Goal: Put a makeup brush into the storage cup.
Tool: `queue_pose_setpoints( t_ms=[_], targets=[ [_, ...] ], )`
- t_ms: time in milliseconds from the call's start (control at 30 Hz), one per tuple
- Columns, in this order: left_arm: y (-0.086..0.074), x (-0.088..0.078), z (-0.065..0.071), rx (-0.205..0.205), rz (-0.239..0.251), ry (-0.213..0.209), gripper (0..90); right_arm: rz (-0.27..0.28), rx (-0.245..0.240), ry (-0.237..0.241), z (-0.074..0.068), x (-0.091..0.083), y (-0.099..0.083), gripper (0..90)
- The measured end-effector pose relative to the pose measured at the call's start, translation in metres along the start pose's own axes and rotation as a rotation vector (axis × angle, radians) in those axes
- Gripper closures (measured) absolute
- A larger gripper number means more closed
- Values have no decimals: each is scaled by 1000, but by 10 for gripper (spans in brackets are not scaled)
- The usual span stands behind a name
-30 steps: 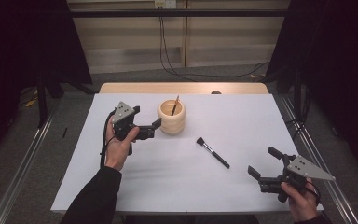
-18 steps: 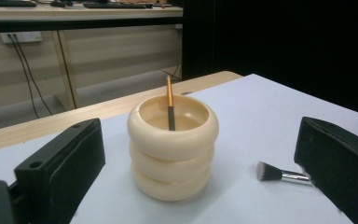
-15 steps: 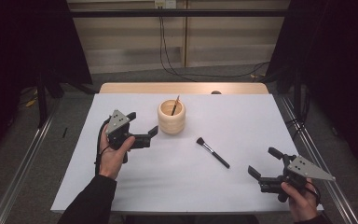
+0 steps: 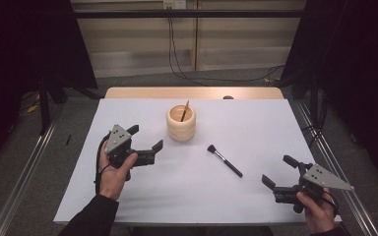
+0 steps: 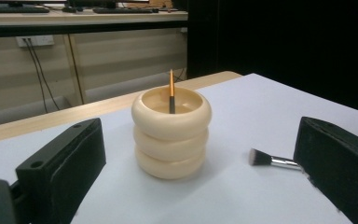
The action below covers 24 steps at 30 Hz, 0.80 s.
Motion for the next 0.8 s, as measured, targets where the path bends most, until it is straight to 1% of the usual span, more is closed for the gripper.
queue_pose_setpoints(
  t_ms=[33,67,100,133,167,200,233,267,300,333,400,433,467,500,533,567,667,700,733,800],
  targets=[
    [-3,-5,0,-10,-8,8,19,0,2,-3,0,0,0,0],
    [-3,-5,0,-10,-8,8,19,0,2,-3,0,0,0,0],
    [-6,-10,0,-38,-12,0,20,0,1,-5,0,0,0,0],
    [-8,-12,1,-42,-9,-12,19,-2,0,-3,0,0,0,0],
    [-8,-12,1,-42,-9,-12,19,0,2,-5,0,0,0,0],
    [-10,-15,1,-29,-15,3,19,0,2,-5,0,0,0,0],
    [-12,-19,1,-32,-6,-1,19,-1,1,-5,0,1,0,0],
    [-12,-19,1,-32,-6,-1,19,-1,1,-5,0,1,0,0],
    [-13,-26,2,-18,0,8,18,-2,1,-5,0,1,0,0],
    [-13,-29,3,-10,3,16,18,-1,1,-5,0,1,0,0],
    [-15,-31,3,-9,4,16,18,-2,0,-5,0,1,0,0],
    [-18,-36,3,-13,2,16,18,-2,1,-4,0,1,0,0],
    [-18,-36,3,-13,2,16,18,-2,1,-4,0,1,0,0],
    [-21,-41,2,-25,-6,30,18,-2,1,-5,0,1,0,0],
    [-21,-41,2,-25,-6,30,18,-2,1,-5,0,1,0,0],
    [-23,-46,2,-19,-12,37,18,-2,1,-5,0,0,0,0],
    [-25,-49,3,-7,-21,43,18,-2,1,-6,0,1,0,0],
    [-26,-50,4,-4,-26,45,18,-2,1,-5,0,1,0,0],
    [-28,-51,6,-10,-29,41,18,-2,1,-6,0,1,0,0],
    [-29,-55,9,-1,-34,39,18,-1,3,-9,0,0,0,0]
  ],
)
Point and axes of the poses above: each handheld gripper's, and its own axes: x roughly forward along the jaws, y roughly out of its top, z roughly to its right, the point moved 6 cm from there along x, roughly forward along the jaws, and after that the axes turned 14 degrees about x, right-handed, at the moved point
